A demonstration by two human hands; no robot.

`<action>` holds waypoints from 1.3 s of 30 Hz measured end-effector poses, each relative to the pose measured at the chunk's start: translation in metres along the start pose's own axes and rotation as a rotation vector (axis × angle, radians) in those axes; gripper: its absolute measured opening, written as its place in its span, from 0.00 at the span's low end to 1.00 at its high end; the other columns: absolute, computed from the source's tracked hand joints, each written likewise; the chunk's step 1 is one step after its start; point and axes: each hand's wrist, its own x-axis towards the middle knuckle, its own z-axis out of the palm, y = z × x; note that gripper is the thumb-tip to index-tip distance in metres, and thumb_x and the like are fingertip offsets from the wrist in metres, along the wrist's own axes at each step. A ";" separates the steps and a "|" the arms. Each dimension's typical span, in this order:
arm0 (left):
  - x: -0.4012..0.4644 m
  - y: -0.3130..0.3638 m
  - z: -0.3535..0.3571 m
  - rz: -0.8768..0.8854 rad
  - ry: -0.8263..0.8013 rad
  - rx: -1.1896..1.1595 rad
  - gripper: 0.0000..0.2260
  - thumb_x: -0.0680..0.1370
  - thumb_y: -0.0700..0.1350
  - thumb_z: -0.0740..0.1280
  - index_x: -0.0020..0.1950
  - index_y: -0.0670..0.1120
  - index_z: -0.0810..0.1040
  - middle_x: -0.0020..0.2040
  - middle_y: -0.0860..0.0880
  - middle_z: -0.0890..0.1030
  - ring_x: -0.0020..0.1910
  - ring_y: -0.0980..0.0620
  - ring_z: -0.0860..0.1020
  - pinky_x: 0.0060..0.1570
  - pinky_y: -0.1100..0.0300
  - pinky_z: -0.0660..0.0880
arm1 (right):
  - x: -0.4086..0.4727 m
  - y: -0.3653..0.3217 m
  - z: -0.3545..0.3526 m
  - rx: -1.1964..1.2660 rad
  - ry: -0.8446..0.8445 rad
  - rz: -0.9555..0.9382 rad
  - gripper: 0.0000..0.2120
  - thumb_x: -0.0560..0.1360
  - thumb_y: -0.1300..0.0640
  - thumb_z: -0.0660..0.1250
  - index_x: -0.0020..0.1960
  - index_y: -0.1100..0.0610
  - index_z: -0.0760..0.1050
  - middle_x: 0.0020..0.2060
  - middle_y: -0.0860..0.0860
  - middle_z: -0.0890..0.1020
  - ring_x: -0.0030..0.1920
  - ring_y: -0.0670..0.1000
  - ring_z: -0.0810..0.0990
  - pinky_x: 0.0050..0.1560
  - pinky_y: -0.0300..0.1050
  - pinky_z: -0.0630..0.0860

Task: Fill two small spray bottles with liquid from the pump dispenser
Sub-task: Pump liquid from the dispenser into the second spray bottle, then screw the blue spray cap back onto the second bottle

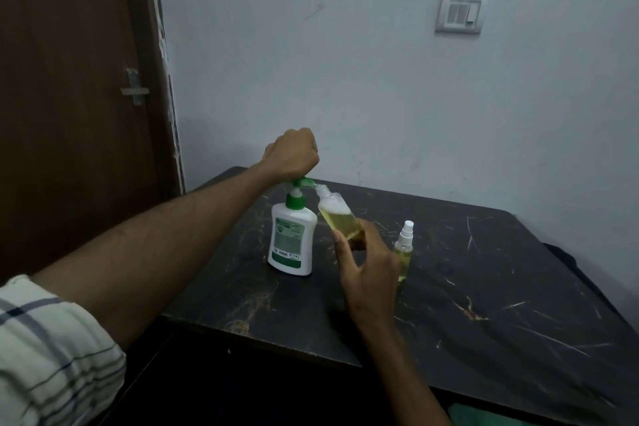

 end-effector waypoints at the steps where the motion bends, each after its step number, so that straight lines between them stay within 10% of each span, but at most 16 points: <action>1: 0.000 -0.001 0.000 -0.015 0.006 -0.014 0.10 0.67 0.35 0.59 0.30 0.48 0.63 0.28 0.51 0.65 0.29 0.49 0.64 0.34 0.56 0.65 | 0.000 -0.001 0.000 0.010 0.006 0.008 0.06 0.81 0.51 0.70 0.57 0.46 0.76 0.41 0.41 0.79 0.44 0.39 0.80 0.44 0.27 0.74; 8: 0.002 -0.005 0.004 -0.170 0.100 -0.101 0.09 0.70 0.34 0.58 0.33 0.46 0.64 0.31 0.48 0.69 0.30 0.47 0.67 0.32 0.57 0.62 | 0.000 0.003 0.000 0.087 0.025 0.066 0.13 0.82 0.52 0.68 0.63 0.57 0.79 0.43 0.36 0.79 0.49 0.32 0.80 0.42 0.26 0.75; 18: -0.005 -0.016 -0.001 -0.319 0.136 -0.290 0.08 0.76 0.34 0.63 0.43 0.36 0.82 0.41 0.41 0.83 0.41 0.41 0.82 0.39 0.52 0.75 | 0.005 0.002 -0.001 0.176 -0.018 0.205 0.04 0.83 0.50 0.66 0.58 0.45 0.76 0.43 0.43 0.83 0.45 0.39 0.82 0.41 0.31 0.77; 24: -0.017 -0.020 -0.016 -0.271 0.081 -0.364 0.13 0.78 0.33 0.62 0.38 0.38 0.83 0.36 0.41 0.84 0.38 0.43 0.83 0.50 0.45 0.84 | 0.010 0.005 -0.004 0.216 -0.024 0.255 0.03 0.84 0.49 0.65 0.51 0.43 0.76 0.43 0.49 0.84 0.44 0.48 0.84 0.45 0.48 0.83; 28: -0.037 -0.020 -0.023 -0.191 0.053 -0.393 0.12 0.79 0.34 0.62 0.41 0.40 0.84 0.39 0.43 0.85 0.41 0.45 0.84 0.49 0.48 0.83 | 0.013 0.002 -0.006 0.241 -0.013 0.279 0.09 0.81 0.43 0.64 0.55 0.46 0.78 0.44 0.47 0.85 0.44 0.45 0.85 0.44 0.40 0.81; 35: -0.114 -0.003 -0.016 0.201 0.550 -0.273 0.05 0.80 0.48 0.68 0.55 0.50 0.78 0.46 0.54 0.79 0.45 0.54 0.77 0.51 0.47 0.78 | 0.006 -0.014 -0.021 0.361 -0.070 0.302 0.13 0.83 0.45 0.63 0.60 0.51 0.79 0.52 0.45 0.87 0.50 0.47 0.87 0.55 0.56 0.84; 39: -0.181 0.019 0.007 0.188 0.362 -0.514 0.12 0.79 0.56 0.70 0.60 0.54 0.77 0.52 0.59 0.79 0.51 0.60 0.78 0.50 0.63 0.75 | -0.016 -0.031 -0.038 0.427 -0.151 0.314 0.11 0.84 0.48 0.64 0.63 0.51 0.79 0.54 0.47 0.87 0.53 0.50 0.87 0.59 0.59 0.82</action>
